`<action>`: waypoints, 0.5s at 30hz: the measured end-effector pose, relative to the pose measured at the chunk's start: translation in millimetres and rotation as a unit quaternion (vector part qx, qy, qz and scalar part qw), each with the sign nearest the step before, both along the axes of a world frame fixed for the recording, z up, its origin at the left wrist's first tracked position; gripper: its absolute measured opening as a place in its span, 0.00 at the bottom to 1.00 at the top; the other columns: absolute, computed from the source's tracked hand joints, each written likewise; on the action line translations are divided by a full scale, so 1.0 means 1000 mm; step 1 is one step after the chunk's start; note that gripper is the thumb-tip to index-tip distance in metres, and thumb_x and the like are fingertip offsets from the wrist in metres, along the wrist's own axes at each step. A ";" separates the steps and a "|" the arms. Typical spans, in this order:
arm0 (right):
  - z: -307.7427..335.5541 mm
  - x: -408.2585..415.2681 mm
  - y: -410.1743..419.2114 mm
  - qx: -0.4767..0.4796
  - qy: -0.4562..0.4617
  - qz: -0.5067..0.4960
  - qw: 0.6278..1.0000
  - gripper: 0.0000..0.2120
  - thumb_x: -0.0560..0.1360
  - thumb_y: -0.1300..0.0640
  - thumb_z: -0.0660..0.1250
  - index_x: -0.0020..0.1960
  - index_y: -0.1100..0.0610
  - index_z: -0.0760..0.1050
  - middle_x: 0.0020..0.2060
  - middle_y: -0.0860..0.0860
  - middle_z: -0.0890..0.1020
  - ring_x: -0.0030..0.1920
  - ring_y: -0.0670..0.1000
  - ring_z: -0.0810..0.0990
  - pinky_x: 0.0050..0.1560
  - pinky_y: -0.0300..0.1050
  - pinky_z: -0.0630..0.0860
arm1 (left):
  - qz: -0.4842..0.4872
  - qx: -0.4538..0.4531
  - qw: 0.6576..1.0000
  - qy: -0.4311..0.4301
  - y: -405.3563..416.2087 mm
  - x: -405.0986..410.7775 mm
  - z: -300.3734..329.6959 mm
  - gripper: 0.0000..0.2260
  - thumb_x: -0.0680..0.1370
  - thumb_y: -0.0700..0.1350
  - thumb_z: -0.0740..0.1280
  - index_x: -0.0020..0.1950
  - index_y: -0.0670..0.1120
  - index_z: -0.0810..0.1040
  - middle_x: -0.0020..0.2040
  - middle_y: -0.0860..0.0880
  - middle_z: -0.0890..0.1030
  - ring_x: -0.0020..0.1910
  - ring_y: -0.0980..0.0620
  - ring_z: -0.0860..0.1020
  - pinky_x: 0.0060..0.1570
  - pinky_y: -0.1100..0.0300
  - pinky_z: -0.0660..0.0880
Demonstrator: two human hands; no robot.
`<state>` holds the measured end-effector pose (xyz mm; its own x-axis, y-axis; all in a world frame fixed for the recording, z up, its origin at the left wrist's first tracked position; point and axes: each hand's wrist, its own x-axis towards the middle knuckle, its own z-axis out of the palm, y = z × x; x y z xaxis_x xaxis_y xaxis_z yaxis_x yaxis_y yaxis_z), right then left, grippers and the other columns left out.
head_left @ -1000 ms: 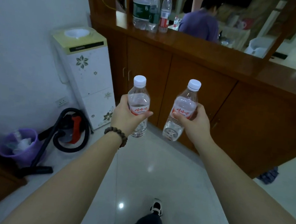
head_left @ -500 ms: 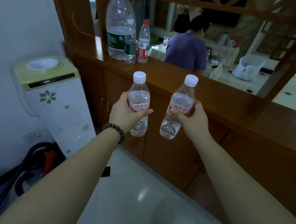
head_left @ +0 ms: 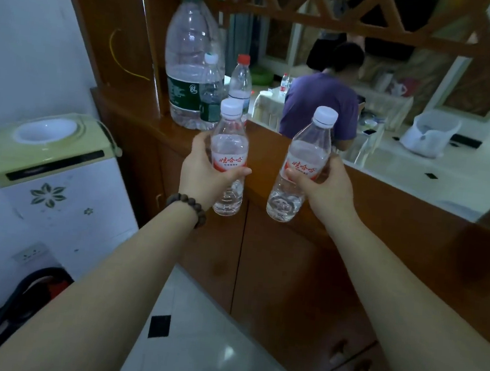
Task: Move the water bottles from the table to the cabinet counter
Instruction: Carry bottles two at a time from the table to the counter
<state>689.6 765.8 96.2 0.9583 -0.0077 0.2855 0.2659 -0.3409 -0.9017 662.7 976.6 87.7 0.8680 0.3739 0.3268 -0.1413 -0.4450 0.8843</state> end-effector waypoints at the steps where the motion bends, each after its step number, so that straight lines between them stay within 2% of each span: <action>1: 0.002 0.016 0.004 -0.002 -0.003 0.005 1.000 0.28 0.66 0.49 0.77 0.62 0.51 0.71 0.53 0.45 0.80 0.52 0.43 0.78 0.52 0.41 0.76 | 0.010 -0.004 1.000 -0.001 0.003 0.014 0.001 0.39 0.64 0.50 0.80 0.69 0.45 0.65 0.61 0.50 0.77 0.56 0.56 0.76 0.48 0.69 0.72; 4: 0.008 0.066 0.019 -0.014 -0.001 0.016 1.000 0.30 0.67 0.49 0.76 0.65 0.53 0.69 0.56 0.46 0.78 0.54 0.45 0.77 0.52 0.41 0.76 | 0.028 0.000 1.000 0.001 0.012 0.057 0.004 0.36 0.63 0.53 0.80 0.65 0.46 0.67 0.61 0.49 0.77 0.56 0.54 0.77 0.47 0.68 0.73; 7: 0.016 0.113 0.033 -0.029 -0.006 0.021 0.999 0.31 0.68 0.48 0.75 0.66 0.54 0.68 0.59 0.48 0.78 0.56 0.47 0.77 0.51 0.38 0.74 | 0.036 0.010 0.999 0.010 0.022 0.099 0.009 0.35 0.63 0.53 0.79 0.64 0.46 0.68 0.59 0.50 0.78 0.53 0.56 0.76 0.48 0.67 0.74; 10: 0.022 0.151 0.042 -0.036 -0.015 0.023 0.999 0.31 0.68 0.48 0.75 0.66 0.54 0.67 0.58 0.47 0.77 0.54 0.45 0.75 0.44 0.31 0.70 | 0.039 0.009 0.999 0.004 0.026 0.132 0.013 0.33 0.63 0.52 0.79 0.64 0.47 0.69 0.56 0.54 0.77 0.51 0.58 0.75 0.45 0.71 0.72; 13: 0.020 0.182 0.050 -0.035 -0.006 0.033 0.999 0.31 0.69 0.49 0.74 0.67 0.55 0.66 0.58 0.47 0.76 0.53 0.44 0.74 0.41 0.28 0.67 | 0.054 0.015 0.998 0.007 0.029 0.157 0.012 0.32 0.64 0.53 0.79 0.62 0.48 0.70 0.52 0.57 0.76 0.46 0.62 0.75 0.37 0.76 0.71; 15: 0.016 0.200 0.056 -0.036 0.003 0.045 0.998 0.32 0.69 0.49 0.75 0.67 0.55 0.65 0.58 0.47 0.76 0.53 0.44 0.75 0.42 0.28 0.68 | 0.066 0.016 0.998 0.012 0.031 0.170 0.009 0.32 0.63 0.54 0.79 0.62 0.49 0.70 0.54 0.55 0.78 0.47 0.61 0.77 0.39 0.73 0.73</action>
